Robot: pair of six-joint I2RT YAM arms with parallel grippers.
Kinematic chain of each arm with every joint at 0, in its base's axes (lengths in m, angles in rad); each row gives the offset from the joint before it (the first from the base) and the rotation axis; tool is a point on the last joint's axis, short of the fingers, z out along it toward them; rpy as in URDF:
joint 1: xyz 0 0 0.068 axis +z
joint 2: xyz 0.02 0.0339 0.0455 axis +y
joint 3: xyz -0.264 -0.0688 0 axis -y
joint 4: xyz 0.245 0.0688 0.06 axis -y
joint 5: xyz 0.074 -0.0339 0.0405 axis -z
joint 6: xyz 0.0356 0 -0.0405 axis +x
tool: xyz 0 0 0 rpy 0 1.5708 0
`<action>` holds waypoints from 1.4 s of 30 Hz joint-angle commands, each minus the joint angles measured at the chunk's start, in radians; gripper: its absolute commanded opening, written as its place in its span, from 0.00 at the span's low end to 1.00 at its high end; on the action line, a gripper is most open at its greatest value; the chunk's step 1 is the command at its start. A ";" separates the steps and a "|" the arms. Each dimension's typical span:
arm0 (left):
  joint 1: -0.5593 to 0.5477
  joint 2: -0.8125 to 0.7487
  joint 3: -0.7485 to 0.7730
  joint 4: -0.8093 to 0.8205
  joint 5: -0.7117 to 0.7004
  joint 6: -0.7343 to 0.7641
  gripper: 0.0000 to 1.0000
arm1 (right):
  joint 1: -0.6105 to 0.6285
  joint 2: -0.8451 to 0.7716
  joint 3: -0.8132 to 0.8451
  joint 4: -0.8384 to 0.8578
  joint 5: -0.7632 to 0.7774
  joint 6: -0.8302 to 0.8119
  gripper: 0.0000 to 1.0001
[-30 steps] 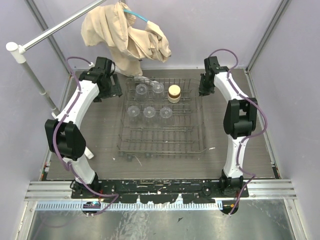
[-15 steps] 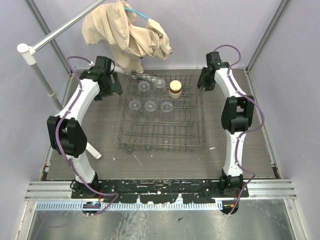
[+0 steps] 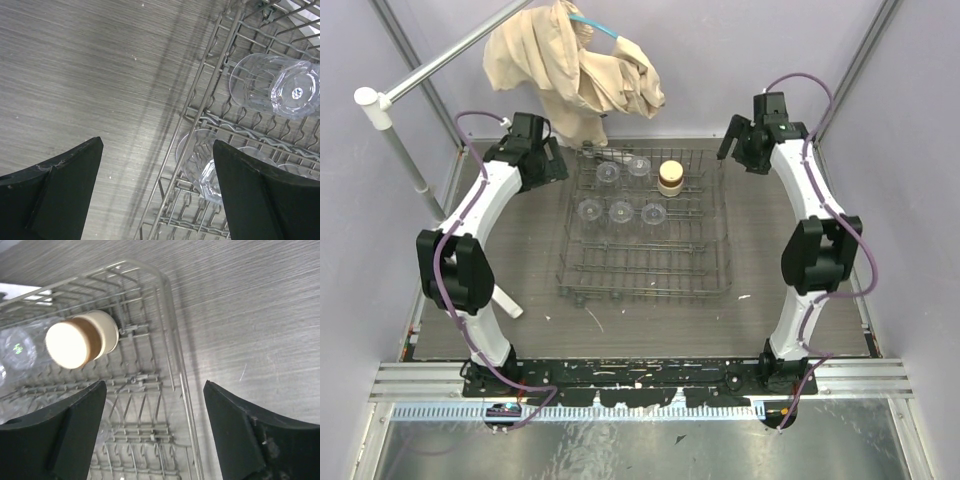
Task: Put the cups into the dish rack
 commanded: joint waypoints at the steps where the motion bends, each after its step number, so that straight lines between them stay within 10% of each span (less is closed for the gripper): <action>1: 0.005 -0.069 -0.096 0.196 0.012 0.033 0.98 | 0.002 -0.189 -0.074 0.029 -0.052 0.010 0.91; 13: 0.024 -0.180 -0.184 0.268 -0.165 0.139 0.98 | 0.000 -0.510 -0.360 0.090 -0.044 -0.030 1.00; 18: 0.031 -0.281 -0.493 0.648 -0.090 0.381 0.98 | 0.000 -0.522 -0.370 0.096 -0.072 -0.030 1.00; 42: 0.231 -0.362 -1.174 1.319 -0.023 0.310 0.98 | 0.000 -0.559 -0.414 0.102 -0.145 -0.055 1.00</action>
